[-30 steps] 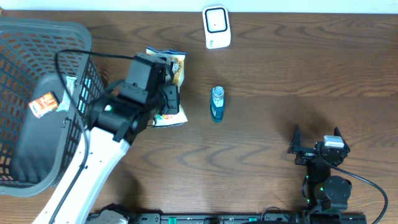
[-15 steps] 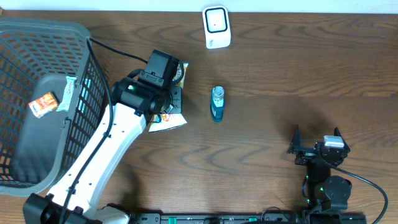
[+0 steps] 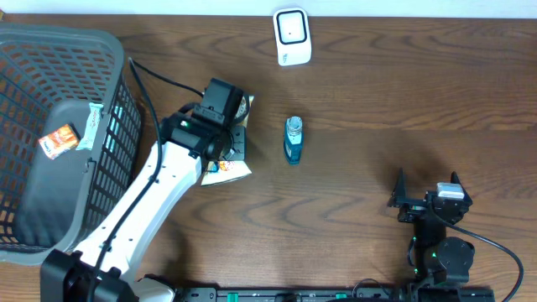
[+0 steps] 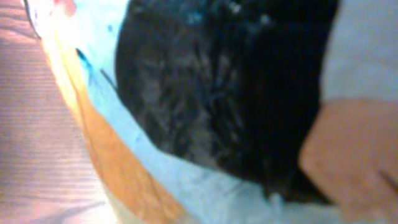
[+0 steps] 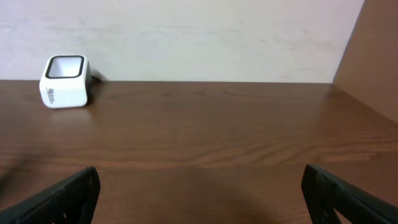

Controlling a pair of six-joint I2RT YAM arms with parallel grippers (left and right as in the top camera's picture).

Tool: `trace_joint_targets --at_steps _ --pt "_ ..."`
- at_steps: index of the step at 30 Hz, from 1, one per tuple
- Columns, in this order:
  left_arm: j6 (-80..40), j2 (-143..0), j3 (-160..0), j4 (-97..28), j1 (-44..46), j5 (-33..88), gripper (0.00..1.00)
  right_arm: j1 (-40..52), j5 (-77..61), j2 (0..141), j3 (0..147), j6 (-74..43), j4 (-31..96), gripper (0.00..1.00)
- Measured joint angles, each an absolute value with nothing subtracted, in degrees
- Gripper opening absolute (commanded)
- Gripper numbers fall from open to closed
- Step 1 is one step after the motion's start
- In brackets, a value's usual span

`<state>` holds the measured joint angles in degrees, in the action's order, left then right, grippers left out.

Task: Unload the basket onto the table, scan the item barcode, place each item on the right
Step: 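Lower the snack bag beside the bottle and open the left gripper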

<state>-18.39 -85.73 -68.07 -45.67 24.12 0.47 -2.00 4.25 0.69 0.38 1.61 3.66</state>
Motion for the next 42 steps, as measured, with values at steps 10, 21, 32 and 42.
trace_joint_targets --at_steps 10,21,32,42 --pt "-21.02 -85.78 -56.53 -36.40 24.12 0.47 0.08 -2.00 4.25 0.69 0.38 1.61 3.66 0.99" --pt "-21.71 -85.78 -54.83 -35.55 24.71 1.56 0.91 -2.00 4.25 0.69 0.38 1.61 3.66 0.99" --pt "-21.82 -84.82 -55.53 -37.41 26.85 2.55 0.97 -2.00 4.25 0.69 0.38 1.61 3.66 0.99" --pt "-21.06 -71.16 -63.94 -42.33 26.85 -4.32 0.98 -2.00 4.25 0.69 0.38 1.58 3.66 0.99"
